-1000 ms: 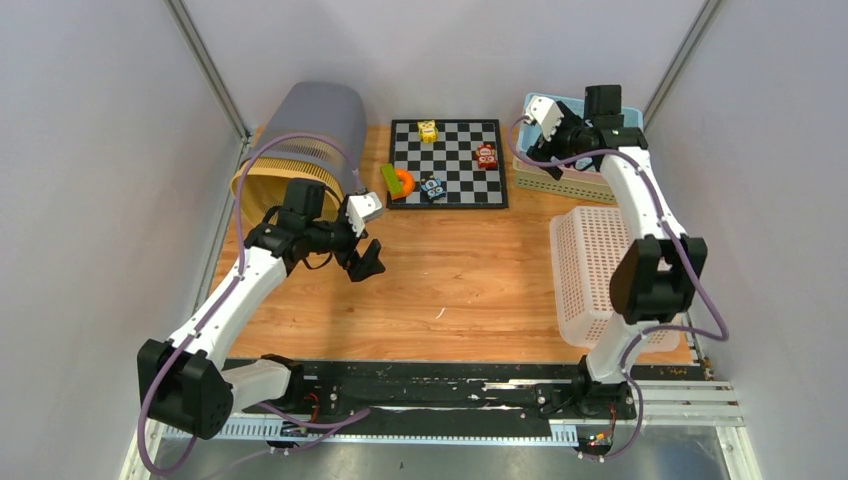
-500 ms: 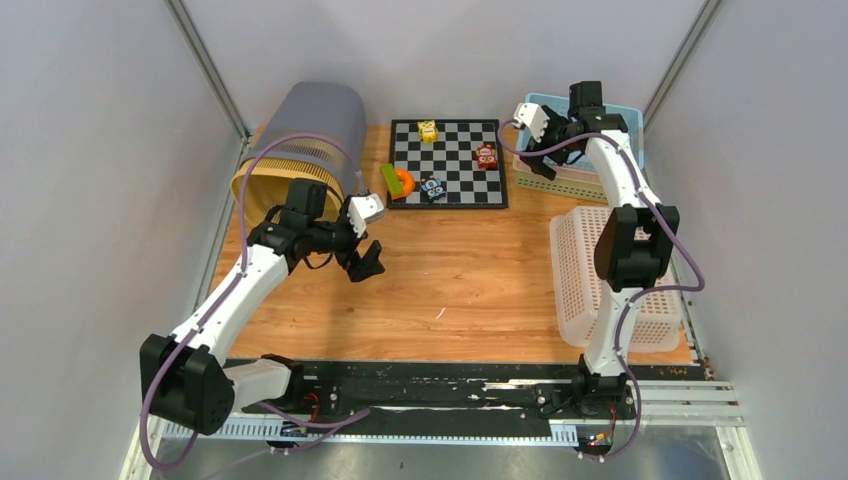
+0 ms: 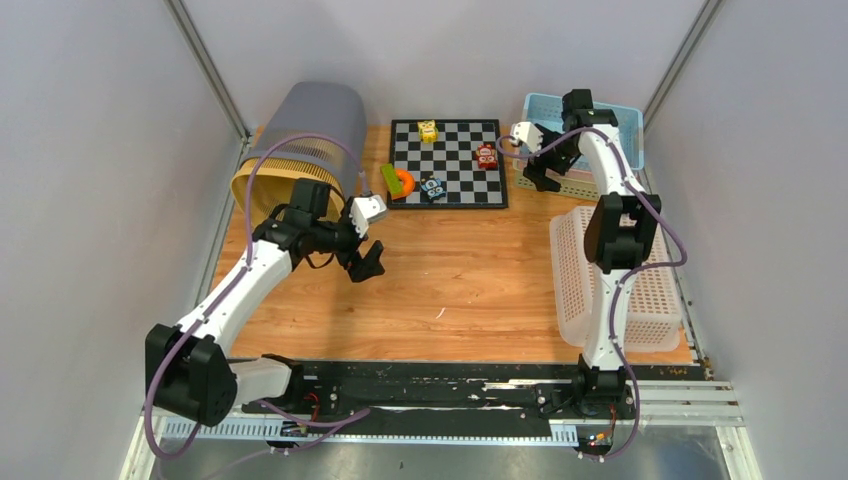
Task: Turn the large container upside down
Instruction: Pick up the multiple containers from the container.
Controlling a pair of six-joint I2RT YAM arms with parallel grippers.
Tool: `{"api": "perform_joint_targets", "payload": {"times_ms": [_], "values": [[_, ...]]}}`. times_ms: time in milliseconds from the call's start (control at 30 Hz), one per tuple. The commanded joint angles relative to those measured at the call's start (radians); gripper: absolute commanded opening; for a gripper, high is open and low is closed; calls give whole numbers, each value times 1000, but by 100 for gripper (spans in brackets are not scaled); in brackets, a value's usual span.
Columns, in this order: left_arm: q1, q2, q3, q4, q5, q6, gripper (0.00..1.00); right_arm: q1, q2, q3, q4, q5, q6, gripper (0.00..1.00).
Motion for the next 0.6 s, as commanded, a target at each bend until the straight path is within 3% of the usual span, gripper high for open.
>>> {"api": "perform_joint_targets", "payload": {"times_ms": [0, 133, 333, 433, 567], "values": [[7, 21, -2, -16, -10, 16, 100, -10, 44, 25, -91, 7, -85, 98], [7, 31, 0, -17, -21, 17, 100, -10, 79, 44, -93, 18, -104, 95], [7, 50, 1, -17, -38, 19, 100, -11, 135, 93, -87, 46, -125, 83], [7, 57, 3, -22, -47, 21, 100, -13, 143, 87, -74, 59, -146, 75], [7, 60, 6, -25, -57, 18, 100, -13, 127, 69, -66, 54, -166, 52]]}}
